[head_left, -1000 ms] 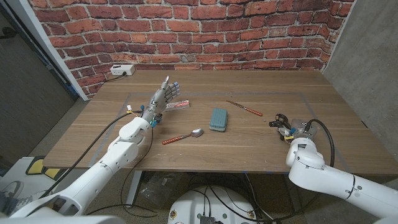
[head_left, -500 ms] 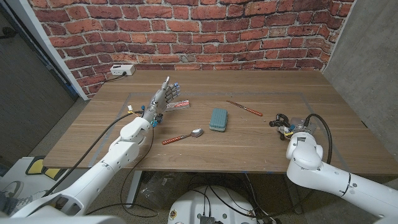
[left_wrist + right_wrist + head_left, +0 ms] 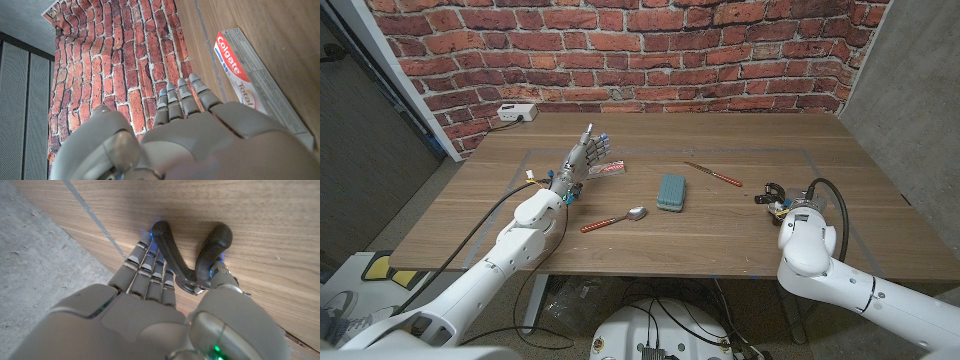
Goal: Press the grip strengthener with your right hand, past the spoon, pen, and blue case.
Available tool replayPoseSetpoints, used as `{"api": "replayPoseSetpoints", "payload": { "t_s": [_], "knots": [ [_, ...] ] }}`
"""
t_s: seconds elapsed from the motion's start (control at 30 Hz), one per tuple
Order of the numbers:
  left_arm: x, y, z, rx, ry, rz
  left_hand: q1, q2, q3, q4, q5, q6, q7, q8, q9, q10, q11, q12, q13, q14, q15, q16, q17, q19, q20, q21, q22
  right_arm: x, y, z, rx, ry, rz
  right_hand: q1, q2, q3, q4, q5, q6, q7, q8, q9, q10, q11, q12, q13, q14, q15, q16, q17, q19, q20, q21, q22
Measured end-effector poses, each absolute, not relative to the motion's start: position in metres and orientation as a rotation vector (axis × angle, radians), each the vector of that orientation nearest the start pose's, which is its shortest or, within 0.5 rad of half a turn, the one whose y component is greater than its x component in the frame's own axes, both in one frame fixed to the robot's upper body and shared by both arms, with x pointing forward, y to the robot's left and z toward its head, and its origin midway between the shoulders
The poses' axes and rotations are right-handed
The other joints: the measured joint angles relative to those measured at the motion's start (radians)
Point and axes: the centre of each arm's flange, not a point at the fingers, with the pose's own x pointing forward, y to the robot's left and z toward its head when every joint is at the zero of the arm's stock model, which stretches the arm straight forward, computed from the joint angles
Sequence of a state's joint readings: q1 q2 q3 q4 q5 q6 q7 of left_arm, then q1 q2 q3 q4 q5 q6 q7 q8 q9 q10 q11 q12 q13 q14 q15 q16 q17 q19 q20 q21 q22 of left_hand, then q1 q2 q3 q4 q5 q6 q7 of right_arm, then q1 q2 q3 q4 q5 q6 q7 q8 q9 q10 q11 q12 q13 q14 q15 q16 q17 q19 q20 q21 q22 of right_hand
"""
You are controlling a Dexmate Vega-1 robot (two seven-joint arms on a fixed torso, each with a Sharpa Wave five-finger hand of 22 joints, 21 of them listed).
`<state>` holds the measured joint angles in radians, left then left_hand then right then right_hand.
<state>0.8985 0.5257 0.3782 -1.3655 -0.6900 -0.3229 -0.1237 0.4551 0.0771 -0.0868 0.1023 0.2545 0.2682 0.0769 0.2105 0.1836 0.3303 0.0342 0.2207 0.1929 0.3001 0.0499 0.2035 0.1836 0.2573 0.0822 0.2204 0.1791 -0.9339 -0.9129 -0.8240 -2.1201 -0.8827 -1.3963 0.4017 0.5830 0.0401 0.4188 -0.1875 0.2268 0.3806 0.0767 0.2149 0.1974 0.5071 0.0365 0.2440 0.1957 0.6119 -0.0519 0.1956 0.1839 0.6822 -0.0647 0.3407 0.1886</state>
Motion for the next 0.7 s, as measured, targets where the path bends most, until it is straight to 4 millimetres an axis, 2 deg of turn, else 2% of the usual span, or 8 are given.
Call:
{"api": "replayPoseSetpoints", "payload": {
  "t_s": [0.13, 0.3, 0.47, 0.53, 0.7],
  "knots": [
    [0.6335, 0.2689, -0.0416, -0.052, -0.614, -0.335, 0.000, 0.000, 0.000, 0.000, 0.000, 0.000, 0.000, 0.000, 0.000, 0.004, -0.004, 0.000, 0.000, 0.007, 0.001, 0.000, 0.000, 0.000, 0.000, 0.000, 0.000, 0.5202, -0.3062, -0.1049, -1.414, 0.317, -0.393, 0.035, -0.001, 0.018, -0.002, 0.006, 0.009, -0.001, 0.000, 0.000, 0.003, -0.003, 0.000, 0.000, 0.008, -0.007, 0.000, 0.001, 0.023, -0.001, 0.011, -0.001],
    [0.6327, 0.2688, -0.0409, -0.056, -0.616, -0.328, 0.000, 0.000, 0.000, 0.000, 0.000, 0.000, 0.000, 0.000, 0.000, 0.004, -0.004, 0.000, 0.000, 0.007, 0.000, 0.000, 0.000, 0.000, 0.000, 0.000, 0.000, 0.5247, -0.3076, -0.1064, -1.413, 0.332, -0.381, 0.085, -0.001, 0.044, 0.005, 0.013, 0.026, -0.004, 0.000, 0.001, 0.023, -0.009, 0.004, 0.000, 0.050, -0.008, 0.006, -0.001, 0.070, -0.012, 0.028, -0.001],
    [0.6320, 0.2681, -0.0397, -0.057, -0.619, -0.328, 0.003, 0.003, -0.004, -0.005, 0.000, 0.000, 0.000, 0.000, 0.000, 0.004, -0.004, 0.000, 0.000, 0.007, 0.000, 0.000, 0.000, 0.000, 0.000, 0.000, 0.000, 0.5266, -0.3088, -0.1074, -1.405, 0.330, -0.380, 0.136, -0.024, 0.077, 0.011, 0.017, 0.103, -0.037, 0.017, 0.005, 0.112, -0.046, 0.029, -0.003, 0.146, -0.004, 0.023, -0.001, 0.164, -0.019, 0.077, 0.003],
    [0.6320, 0.2681, -0.0395, -0.057, -0.619, -0.328, 0.003, 0.003, -0.004, -0.005, 0.000, 0.000, 0.000, 0.000, 0.000, 0.004, -0.004, 0.000, 0.000, 0.007, 0.000, 0.000, 0.000, 0.000, 0.000, 0.000, 0.000, 0.5272, -0.3101, -0.1062, -1.400, 0.327, -0.385, 0.145, -0.027, 0.085, 0.015, 0.021, 0.128, -0.042, 0.025, 0.005, 0.145, -0.055, 0.037, -0.005, 0.176, -0.004, 0.027, 0.000, 0.191, -0.023, 0.092, 0.004],
    [0.6316, 0.2685, -0.0386, -0.056, -0.618, -0.327, 0.004, 0.004, -0.004, -0.005, 0.000, 0.000, 0.000, 0.000, 0.000, 0.004, -0.004, 0.000, 0.000, 0.007, 0.000, 0.000, 0.000, 0.000, 0.000, 0.000, 0.000, 0.5282, -0.3111, -0.1067, -1.390, 0.325, -0.387, 0.151, -0.033, 0.089, 0.015, 0.022, 0.144, -0.047, 0.031, 0.005, 0.168, -0.064, 0.045, -0.008, 0.190, -0.007, 0.029, 0.000, 0.200, -0.025, 0.101, 0.005]
  ]
}}
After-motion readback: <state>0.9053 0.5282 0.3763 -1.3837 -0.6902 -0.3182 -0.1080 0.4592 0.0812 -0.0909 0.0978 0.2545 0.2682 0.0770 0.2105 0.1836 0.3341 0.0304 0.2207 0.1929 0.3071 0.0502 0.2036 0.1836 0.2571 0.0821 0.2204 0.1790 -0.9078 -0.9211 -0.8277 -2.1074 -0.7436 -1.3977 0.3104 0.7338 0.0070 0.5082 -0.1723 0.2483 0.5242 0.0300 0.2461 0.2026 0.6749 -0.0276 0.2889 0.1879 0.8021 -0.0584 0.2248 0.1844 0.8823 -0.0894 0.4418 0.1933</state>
